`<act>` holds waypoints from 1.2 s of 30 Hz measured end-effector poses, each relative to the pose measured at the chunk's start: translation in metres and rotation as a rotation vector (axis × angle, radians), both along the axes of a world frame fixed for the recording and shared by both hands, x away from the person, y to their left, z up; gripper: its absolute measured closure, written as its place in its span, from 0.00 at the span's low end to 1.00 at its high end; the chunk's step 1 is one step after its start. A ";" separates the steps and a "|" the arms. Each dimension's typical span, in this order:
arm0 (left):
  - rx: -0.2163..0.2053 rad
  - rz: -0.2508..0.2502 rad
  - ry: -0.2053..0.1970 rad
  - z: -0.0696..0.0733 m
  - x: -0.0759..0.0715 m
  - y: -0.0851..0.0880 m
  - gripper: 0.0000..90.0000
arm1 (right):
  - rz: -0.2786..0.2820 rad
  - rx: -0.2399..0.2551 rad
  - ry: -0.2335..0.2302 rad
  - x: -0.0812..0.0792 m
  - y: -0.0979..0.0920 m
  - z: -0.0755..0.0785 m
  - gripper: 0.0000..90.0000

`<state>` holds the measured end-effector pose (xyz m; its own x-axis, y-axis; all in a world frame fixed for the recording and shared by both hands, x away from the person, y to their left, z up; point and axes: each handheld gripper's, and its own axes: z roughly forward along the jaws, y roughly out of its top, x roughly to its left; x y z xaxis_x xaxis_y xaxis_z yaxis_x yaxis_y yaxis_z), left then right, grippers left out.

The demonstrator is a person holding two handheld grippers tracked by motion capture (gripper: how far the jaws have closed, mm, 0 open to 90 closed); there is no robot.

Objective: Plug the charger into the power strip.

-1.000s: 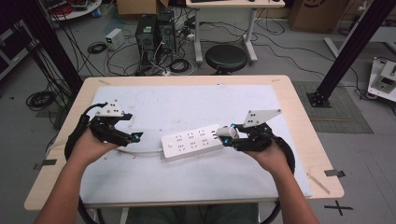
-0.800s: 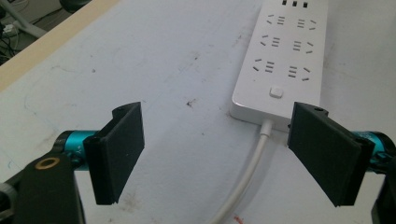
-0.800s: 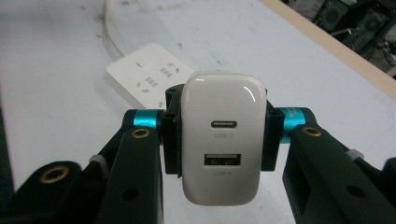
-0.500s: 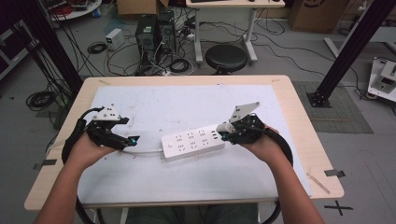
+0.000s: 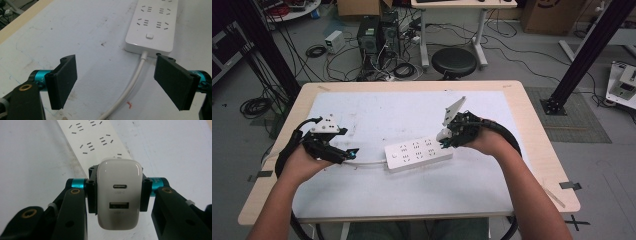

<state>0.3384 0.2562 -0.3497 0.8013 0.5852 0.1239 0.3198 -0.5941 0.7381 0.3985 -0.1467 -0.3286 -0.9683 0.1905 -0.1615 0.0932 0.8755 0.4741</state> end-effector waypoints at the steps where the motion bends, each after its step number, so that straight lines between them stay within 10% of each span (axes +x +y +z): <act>1: 0.000 0.000 0.000 0.000 0.000 0.000 0.21 | 0.021 -0.016 0.002 0.002 0.004 -0.001 0.70; 21: 0.006 0.009 0.018 -0.010 -0.002 0.006 0.21 | 0.316 -0.204 0.092 0.046 0.057 -0.018 0.70; 36: -0.007 0.009 0.025 -0.014 0.000 0.014 0.21 | 0.377 -0.275 0.115 0.061 0.070 -0.027 0.70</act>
<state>0.3388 0.2701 -0.3640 0.7989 0.5931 0.0997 0.3437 -0.5864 0.7335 0.4600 -0.0768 -0.3553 -0.9763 -0.2119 -0.0447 -0.2165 0.9499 0.2255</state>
